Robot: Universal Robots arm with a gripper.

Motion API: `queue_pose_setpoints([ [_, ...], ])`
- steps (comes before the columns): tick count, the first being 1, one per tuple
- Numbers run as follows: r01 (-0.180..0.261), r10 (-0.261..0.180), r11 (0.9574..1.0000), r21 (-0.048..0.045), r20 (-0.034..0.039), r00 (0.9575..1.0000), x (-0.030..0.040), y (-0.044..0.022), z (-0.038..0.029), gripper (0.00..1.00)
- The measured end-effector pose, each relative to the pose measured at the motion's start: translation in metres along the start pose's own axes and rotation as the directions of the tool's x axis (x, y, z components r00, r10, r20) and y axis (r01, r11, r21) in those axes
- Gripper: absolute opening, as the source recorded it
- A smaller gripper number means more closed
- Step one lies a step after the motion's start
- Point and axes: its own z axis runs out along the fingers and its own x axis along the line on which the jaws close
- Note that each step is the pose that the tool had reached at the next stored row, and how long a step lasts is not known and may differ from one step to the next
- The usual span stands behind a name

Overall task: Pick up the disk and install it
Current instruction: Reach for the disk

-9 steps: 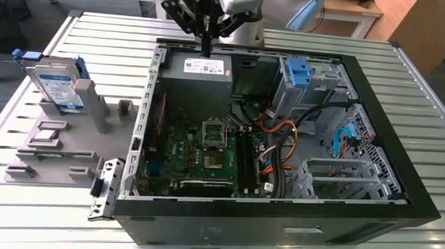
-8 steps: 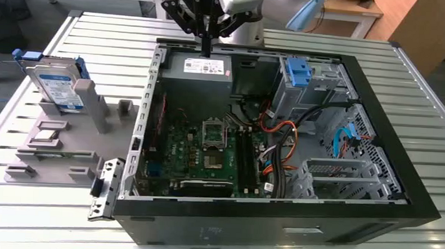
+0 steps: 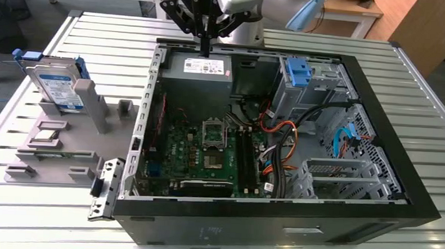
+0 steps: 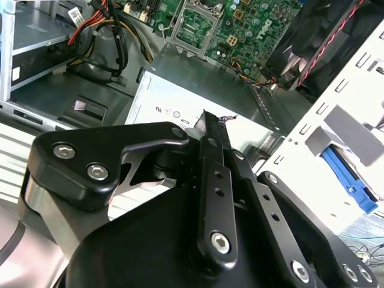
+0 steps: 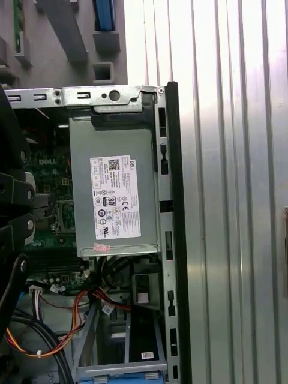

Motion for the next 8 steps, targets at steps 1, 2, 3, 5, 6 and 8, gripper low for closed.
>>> queue_pose_setpoints([
  [1,0.000,0.000,1.0000,0.0001,-0.0001,1.0000,0.0006,0.0000,-0.0001,0.10],
  [2,0.000,0.000,1.0000,0.0001,-0.0001,1.0000,0.0012,-0.0001,-0.0001,0.10],
  [3,0.000,0.000,1.0000,0.0001,0.0000,1.0000,0.0019,-0.0002,-0.0001,0.10],
  [5,0.000,0.000,1.0000,0.0001,-0.0001,1.0000,0.0033,-0.0003,-0.0001,0.10],
  [6,0.000,0.000,1.0000,0.0001,0.0000,1.0000,0.0040,-0.0003,-0.0001,0.10],
  [8,0.000,0.000,1.0000,0.0001,-0.0001,1.0000,0.0050,-0.0003,-0.0001,0.10],
])
